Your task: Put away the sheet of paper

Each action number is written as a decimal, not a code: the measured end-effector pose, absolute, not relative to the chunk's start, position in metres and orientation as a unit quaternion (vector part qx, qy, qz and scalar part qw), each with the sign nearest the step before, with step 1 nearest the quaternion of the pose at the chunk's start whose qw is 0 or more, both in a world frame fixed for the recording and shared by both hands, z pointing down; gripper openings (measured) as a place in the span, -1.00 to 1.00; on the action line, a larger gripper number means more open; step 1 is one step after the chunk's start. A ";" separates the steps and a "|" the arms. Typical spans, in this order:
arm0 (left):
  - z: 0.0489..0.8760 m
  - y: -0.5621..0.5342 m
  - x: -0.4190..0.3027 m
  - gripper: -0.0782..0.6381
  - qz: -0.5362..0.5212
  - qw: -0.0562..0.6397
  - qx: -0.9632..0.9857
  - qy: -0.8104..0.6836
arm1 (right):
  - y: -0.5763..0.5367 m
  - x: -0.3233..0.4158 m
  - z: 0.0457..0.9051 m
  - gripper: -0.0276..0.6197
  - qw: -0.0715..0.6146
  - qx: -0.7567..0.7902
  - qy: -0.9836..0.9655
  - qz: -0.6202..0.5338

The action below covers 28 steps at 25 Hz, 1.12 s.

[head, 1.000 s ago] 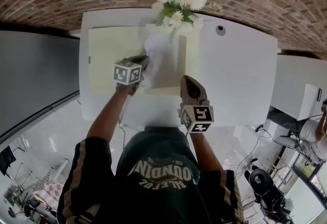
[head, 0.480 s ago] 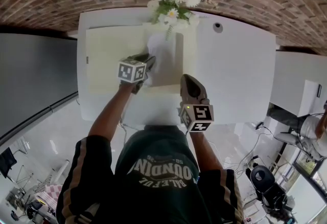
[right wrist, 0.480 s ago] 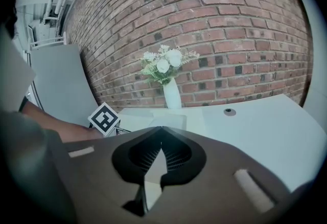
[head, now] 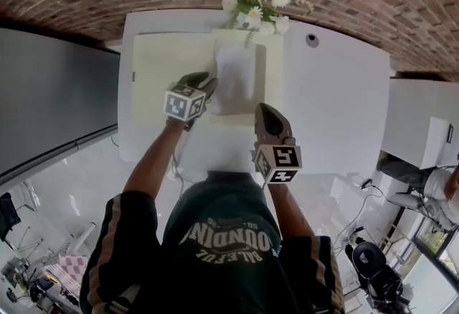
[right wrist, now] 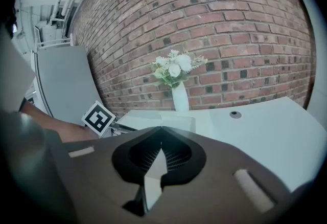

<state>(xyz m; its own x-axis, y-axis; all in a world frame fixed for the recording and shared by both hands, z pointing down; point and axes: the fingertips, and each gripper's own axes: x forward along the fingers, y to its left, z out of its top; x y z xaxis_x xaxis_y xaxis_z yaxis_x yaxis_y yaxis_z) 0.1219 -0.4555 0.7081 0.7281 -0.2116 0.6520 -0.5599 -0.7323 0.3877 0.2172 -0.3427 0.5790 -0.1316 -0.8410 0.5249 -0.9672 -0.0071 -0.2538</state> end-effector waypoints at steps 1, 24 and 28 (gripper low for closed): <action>0.703 -0.454 0.119 -0.40 0.294 0.284 0.886 -0.221 | -0.342 0.214 0.577 -0.91 0.110 0.648 -0.699 0.282; 0.590 -0.356 0.016 -0.75 0.251 0.162 0.909 -0.292 | -0.283 0.151 0.504 -0.91 0.080 0.630 -0.744 0.207; 0.564 -0.338 0.004 -0.75 0.228 0.135 0.916 -0.302 | -0.273 0.137 0.487 -0.91 0.074 0.628 -0.752 0.185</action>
